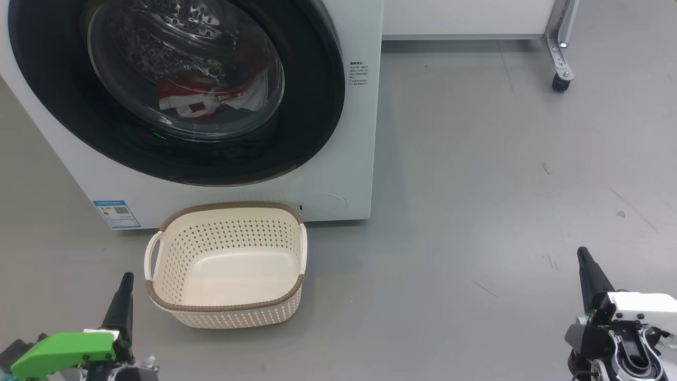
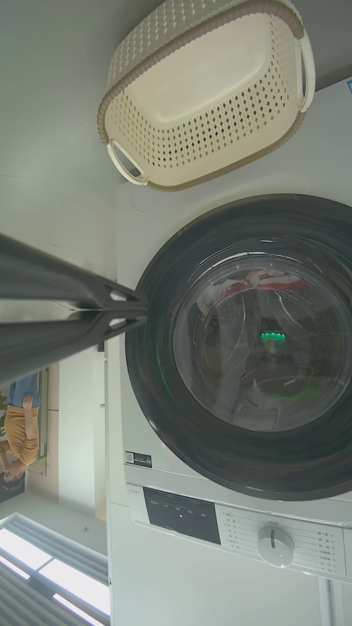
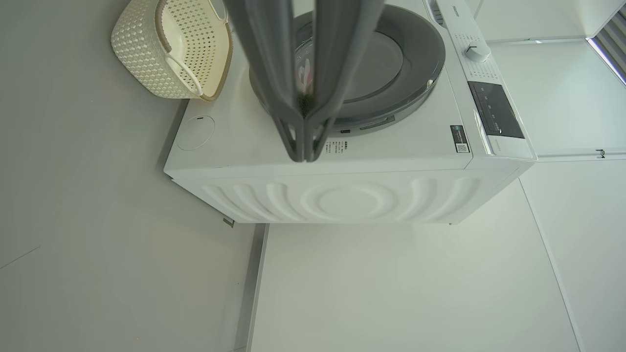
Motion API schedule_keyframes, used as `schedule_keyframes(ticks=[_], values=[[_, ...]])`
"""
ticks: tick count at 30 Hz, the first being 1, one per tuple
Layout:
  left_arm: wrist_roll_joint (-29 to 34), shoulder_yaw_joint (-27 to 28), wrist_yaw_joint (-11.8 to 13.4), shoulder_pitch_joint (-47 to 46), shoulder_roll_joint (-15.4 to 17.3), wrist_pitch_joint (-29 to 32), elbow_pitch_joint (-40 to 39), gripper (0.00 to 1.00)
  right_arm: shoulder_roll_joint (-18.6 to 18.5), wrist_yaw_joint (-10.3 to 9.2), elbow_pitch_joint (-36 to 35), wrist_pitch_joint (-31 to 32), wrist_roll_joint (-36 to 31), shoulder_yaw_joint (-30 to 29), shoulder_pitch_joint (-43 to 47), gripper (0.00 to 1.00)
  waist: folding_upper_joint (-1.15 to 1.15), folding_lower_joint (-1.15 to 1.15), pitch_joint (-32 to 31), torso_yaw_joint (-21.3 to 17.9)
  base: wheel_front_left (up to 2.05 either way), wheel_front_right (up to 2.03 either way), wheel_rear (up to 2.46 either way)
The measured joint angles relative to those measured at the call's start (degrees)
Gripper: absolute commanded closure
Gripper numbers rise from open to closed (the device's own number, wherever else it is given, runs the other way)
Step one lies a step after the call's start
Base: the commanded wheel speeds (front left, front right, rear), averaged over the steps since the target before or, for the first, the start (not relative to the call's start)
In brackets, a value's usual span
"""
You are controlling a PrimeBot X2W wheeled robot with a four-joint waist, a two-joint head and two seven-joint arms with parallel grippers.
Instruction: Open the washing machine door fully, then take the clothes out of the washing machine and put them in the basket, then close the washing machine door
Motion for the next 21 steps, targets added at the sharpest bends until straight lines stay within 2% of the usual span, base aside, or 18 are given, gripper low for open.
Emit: schedule_keyframes(ticks=[2,3,4,5,10,21], values=[[0.01,0.00,0.00,0.00,0.00,0.01,0.00,1.00,0.01,0.00,0.00,0.00,0.00,0.00,0.00,1.00,0.00,0.00,0.00,0.00,0.00,0.00,0.00],[0.01,0.00,0.00,0.00,0.00,0.01,0.00,0.00,0.01,0.00,0.00,0.00,0.00,0.00,0.00,0.00,0.00,0.00,0.00,0.00,0.00,0.00,0.00],[-0.05,-0.09,0.03,0.13,-0.04,0.00,0.38,1.00,0.10,-0.03,0.32,-0.02,0.02,0.02,0.16,1.00,0.00,0.00,0.00,0.00,0.00,0.00,0.00],[-0.08,-0.21,0.05,0.46,-0.22,0.00,0.97,0.00,0.36,-0.05,0.85,-0.02,0.02,0.07,0.55,0.00,0.00,0.00,0.00,0.00,0.00,0.00,0.00],[-0.09,-0.73,0.07,2.75,-1.57,-0.03,3.34,0.00,1.80,-0.07,3.18,-0.11,0.02,0.24,3.52,0.00,0.00,0.00,0.02,-0.01,0.00,0.00,0.00],[-0.03,-1.90,0.07,2.75,-1.52,-2.22,2.19,0.00,1.76,-0.05,1.92,-2.22,-2.15,0.91,3.57,0.00,0.00,0.00,0.09,-0.16,0.00,0.00,0.00]])
